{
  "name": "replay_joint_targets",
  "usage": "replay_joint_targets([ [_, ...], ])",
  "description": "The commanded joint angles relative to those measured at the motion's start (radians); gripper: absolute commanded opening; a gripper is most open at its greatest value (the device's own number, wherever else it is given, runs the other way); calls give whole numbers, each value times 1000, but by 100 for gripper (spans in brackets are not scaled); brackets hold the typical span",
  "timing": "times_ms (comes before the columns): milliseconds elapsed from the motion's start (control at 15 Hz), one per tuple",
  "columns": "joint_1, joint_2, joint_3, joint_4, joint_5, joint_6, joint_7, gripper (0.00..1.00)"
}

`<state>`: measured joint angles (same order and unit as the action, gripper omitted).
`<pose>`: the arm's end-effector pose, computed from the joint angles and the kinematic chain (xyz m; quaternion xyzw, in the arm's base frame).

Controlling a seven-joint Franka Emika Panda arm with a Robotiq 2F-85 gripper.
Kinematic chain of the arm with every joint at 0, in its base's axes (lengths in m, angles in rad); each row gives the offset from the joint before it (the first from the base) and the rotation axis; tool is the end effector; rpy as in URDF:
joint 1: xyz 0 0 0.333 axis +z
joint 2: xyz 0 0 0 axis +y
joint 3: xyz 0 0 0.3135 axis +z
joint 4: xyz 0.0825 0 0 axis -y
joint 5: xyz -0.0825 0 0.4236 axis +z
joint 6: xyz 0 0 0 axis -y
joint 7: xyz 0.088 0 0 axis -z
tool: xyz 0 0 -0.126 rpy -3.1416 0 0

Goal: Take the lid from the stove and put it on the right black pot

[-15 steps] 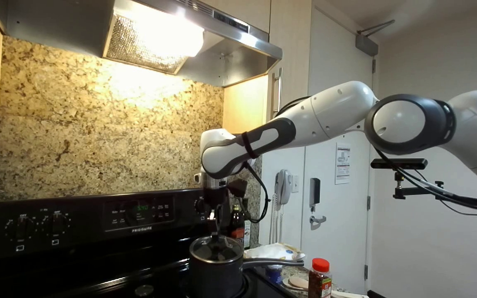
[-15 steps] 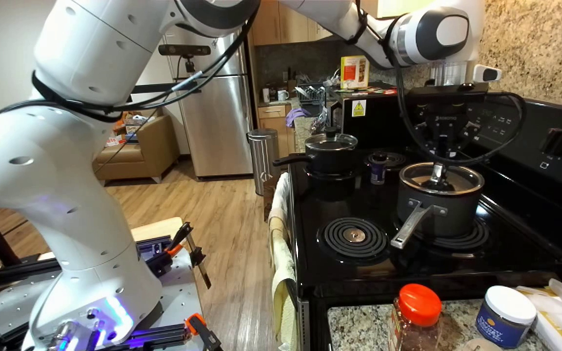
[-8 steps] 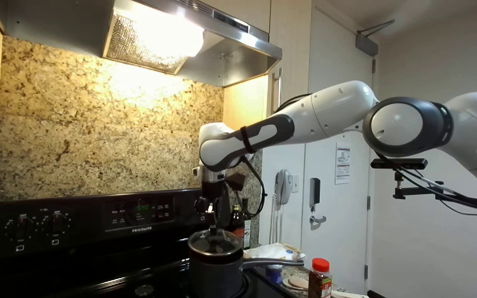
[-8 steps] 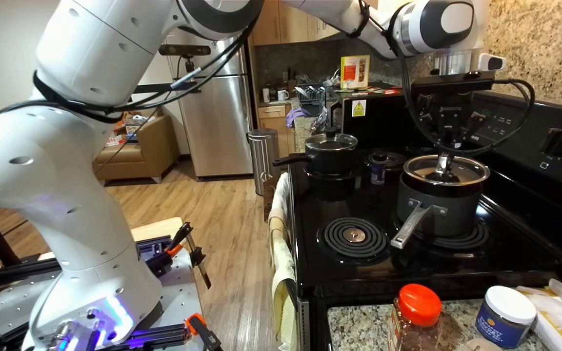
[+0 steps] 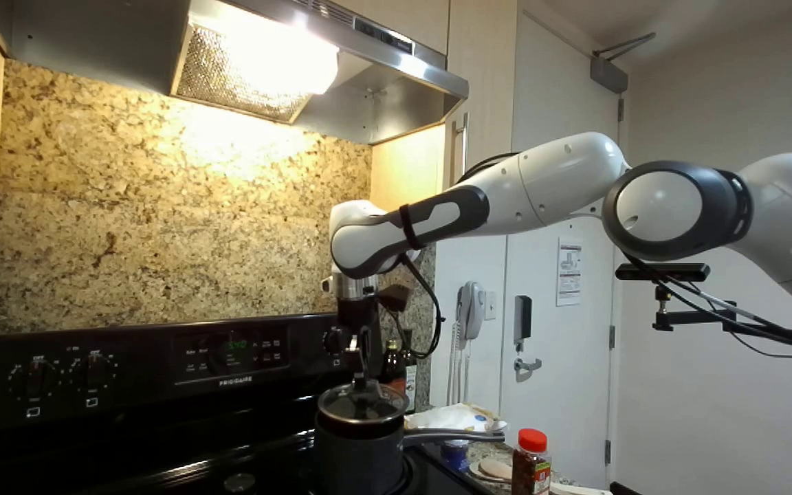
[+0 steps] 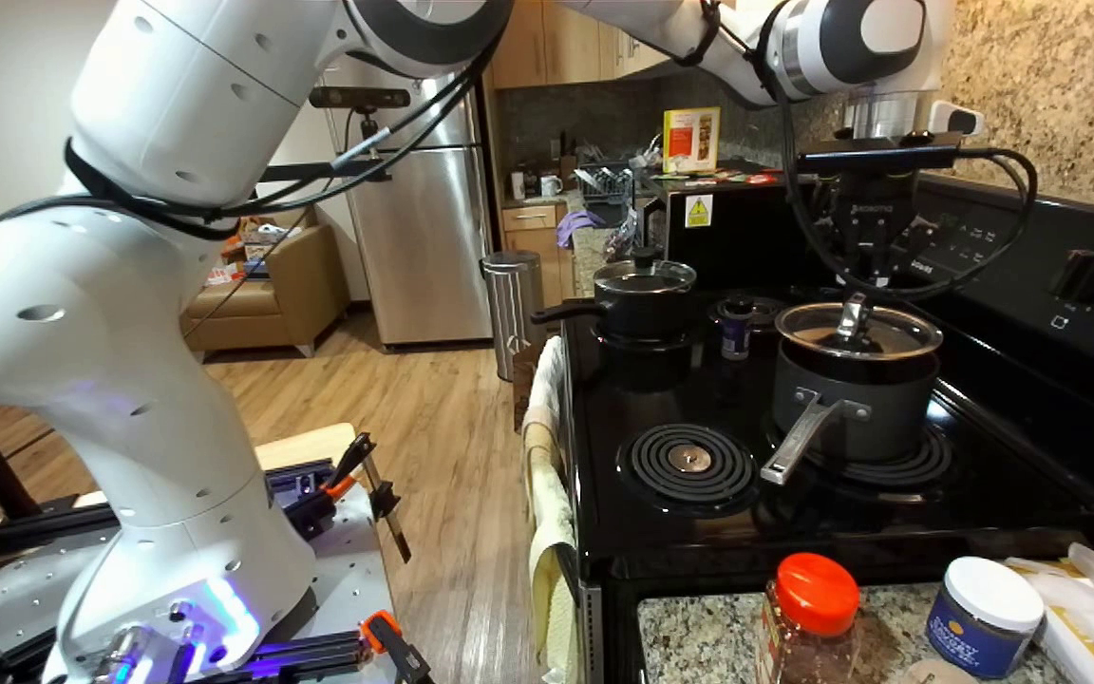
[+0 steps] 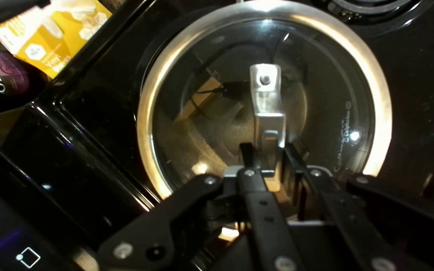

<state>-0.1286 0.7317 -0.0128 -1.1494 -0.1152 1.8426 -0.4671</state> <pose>0.7737 -0.1189 0.3318 0.9818 0.1796 -0.0361 0.0510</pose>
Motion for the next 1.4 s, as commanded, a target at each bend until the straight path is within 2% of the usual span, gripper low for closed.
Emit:
replay_joint_targets([
  [0,-15,10,13,32,6,-21,-31,5],
  [333,-17,12,17,22,10,-10,-33,5],
  [400,-6,12,5,4,-3,-4,1,20],
  [667,-5,13,6,4,-3,-4,1,20],
  [733,-5,13,6,4,-3,-4,1,5],
  [1067,-21,61,14,-12,6,65,-22,5],
  [1333,-23,53,11,-20,1,94,-22,5],
])
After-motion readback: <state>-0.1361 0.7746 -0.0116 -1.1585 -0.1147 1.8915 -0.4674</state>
